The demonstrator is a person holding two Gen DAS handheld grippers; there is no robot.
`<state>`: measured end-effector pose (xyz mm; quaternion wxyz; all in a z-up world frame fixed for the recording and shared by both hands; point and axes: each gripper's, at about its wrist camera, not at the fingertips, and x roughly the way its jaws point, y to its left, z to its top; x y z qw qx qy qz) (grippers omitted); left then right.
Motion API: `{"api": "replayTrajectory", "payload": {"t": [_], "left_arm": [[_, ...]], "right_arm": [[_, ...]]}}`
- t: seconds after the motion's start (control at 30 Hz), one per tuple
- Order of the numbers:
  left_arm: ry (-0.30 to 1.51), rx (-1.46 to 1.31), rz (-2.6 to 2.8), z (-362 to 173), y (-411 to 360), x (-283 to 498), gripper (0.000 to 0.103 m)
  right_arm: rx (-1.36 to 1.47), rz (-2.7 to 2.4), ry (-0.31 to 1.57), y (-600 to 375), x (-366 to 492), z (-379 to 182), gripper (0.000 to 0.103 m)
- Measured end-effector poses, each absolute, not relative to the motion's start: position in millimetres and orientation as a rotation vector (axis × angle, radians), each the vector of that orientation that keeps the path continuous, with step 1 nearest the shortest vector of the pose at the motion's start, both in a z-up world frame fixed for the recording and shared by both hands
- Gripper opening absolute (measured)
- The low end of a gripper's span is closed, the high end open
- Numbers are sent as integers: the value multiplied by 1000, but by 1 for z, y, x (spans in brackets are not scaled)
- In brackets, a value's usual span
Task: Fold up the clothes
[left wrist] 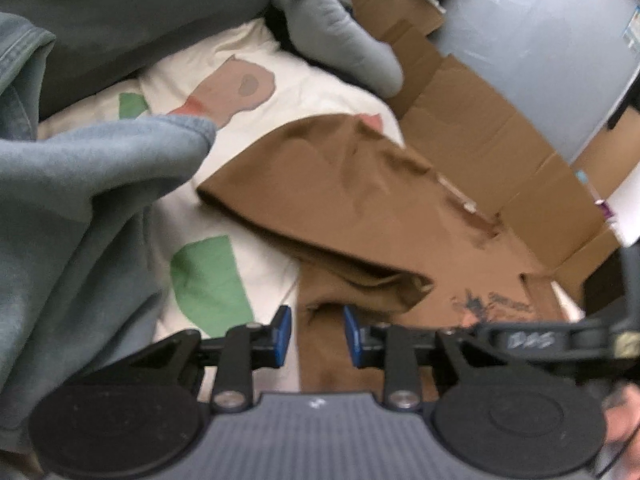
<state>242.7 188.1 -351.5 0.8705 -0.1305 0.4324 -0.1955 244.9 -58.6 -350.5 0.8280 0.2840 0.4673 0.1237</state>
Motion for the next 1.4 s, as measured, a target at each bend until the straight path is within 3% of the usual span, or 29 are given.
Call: {"api": "replayTrajectory", "payload": {"t": [0.43,0.47,0.5,0.53,0.57,1.0,1.1,1.23,1.4], "left_arm": [[938,-135,-358,-351,170,259,22],[939,-117,-355,-351,168,259,21],[939,-100,-351,-350,167,259,18],[940,-91,-347,-350,167,259,16],[941,-98,-342,-351,167,260,15],[948,-148,-302,-356,175,264,9],[970,-162,-323,-352,178,266,10],[949,-169,-358,-339,183,264,10],[870,-164,-358,-326,182,265,19]], "right_arm": [[264,284,1002,-54,274,-326,41],[241,278,1002,-52,277,-326,35],[224,277,1003,-51,279,-326,17],[213,277,1006,-50,280,-326,10],[209,270,1003,-51,281,-324,9],[328,203,1018,-58,260,-349,7],[377,194,1029,-64,261,-357,14],[412,199,1036,-71,258,-357,16],[394,167,1059,-70,252,-350,19]]}}
